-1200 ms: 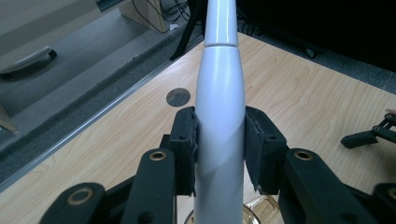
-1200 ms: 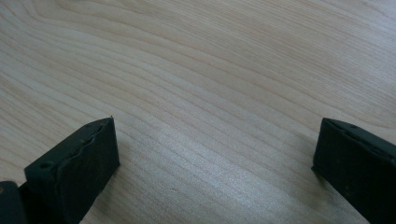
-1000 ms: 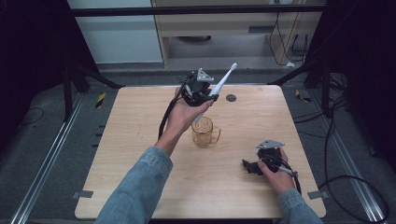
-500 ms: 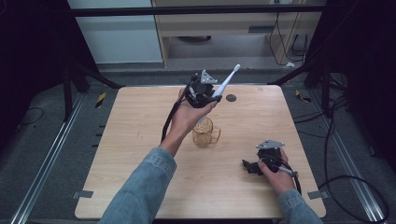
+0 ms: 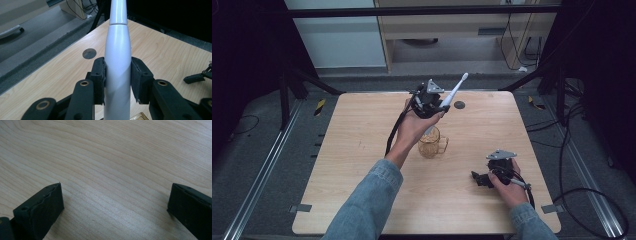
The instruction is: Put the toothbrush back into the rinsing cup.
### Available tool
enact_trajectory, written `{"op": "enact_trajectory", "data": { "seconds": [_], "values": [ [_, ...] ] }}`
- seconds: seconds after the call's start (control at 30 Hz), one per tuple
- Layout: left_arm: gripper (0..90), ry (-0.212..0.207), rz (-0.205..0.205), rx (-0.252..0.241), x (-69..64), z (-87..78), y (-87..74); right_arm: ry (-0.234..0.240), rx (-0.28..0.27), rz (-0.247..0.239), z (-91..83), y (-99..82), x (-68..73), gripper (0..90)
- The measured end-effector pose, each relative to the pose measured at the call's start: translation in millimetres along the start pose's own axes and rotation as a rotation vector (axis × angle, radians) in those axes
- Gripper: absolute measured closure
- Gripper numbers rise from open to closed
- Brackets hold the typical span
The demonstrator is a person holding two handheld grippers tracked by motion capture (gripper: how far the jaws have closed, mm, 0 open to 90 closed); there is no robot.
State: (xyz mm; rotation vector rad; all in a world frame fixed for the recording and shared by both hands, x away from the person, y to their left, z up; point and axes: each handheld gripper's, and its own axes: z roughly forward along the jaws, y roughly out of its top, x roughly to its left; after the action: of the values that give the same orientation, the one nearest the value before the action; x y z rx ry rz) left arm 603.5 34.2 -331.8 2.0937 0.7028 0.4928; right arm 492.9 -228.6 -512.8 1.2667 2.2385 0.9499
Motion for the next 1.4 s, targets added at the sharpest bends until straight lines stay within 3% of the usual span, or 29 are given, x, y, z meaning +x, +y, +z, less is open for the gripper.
{"op": "enact_trajectory", "data": {
  "seconds": [0.57,0.63,1.4],
  "values": [
    [66.3,0.002,-0.003,0.004,4.4,7.5,-9.4,0.001,0.0,0.001,-0.1,0.0,0.1,0.3],
    [66.3,-0.002,-0.019,-0.001,6.4,7.7,-10.8,0.001,0.001,0.001,-0.1,0.0,0.1,0.3],
    [66.3,0.008,-0.046,-0.015,12.4,12.4,-28.1,0.003,0.001,0.004,-0.2,0.0,0.2,0.4]
  ]
}}
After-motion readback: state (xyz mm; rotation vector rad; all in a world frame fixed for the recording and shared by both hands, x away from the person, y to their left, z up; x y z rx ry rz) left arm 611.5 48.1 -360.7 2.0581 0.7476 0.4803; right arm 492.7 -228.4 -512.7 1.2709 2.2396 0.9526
